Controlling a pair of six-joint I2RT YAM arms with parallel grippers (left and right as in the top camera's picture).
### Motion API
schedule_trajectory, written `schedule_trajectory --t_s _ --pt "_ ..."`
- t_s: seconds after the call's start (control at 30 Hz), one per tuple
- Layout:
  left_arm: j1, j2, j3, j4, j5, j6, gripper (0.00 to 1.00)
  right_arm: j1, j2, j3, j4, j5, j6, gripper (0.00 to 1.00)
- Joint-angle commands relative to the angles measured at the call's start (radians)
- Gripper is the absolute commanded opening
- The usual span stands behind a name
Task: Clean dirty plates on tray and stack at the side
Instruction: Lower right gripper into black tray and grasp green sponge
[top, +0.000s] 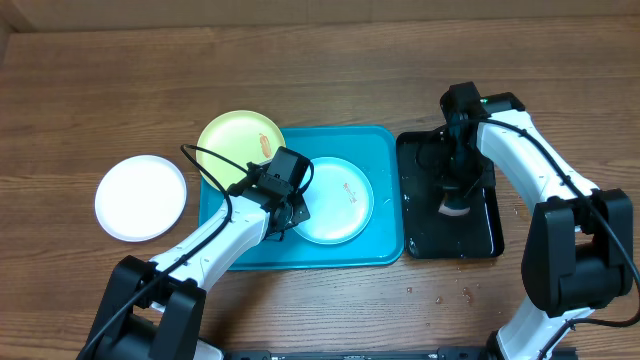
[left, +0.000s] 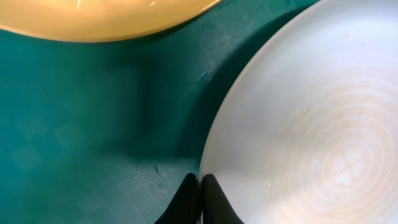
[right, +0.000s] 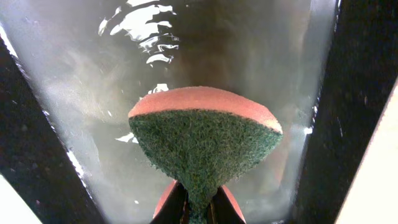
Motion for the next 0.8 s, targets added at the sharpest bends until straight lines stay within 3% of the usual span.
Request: schedule_trajectory --t_s 0.0,0.77 --pt "-0.006 0.003 0.021 0.002 -0.022 0.020 0.04 0.004 -0.019 -0.029 0.046 -0.020 -0.005 0.04" --pt "-0.006 0.003 0.021 0.003 -0.019 0.020 0.04 0.001 -0.019 -0.036 0.081 -0.023 0.010 0.04"
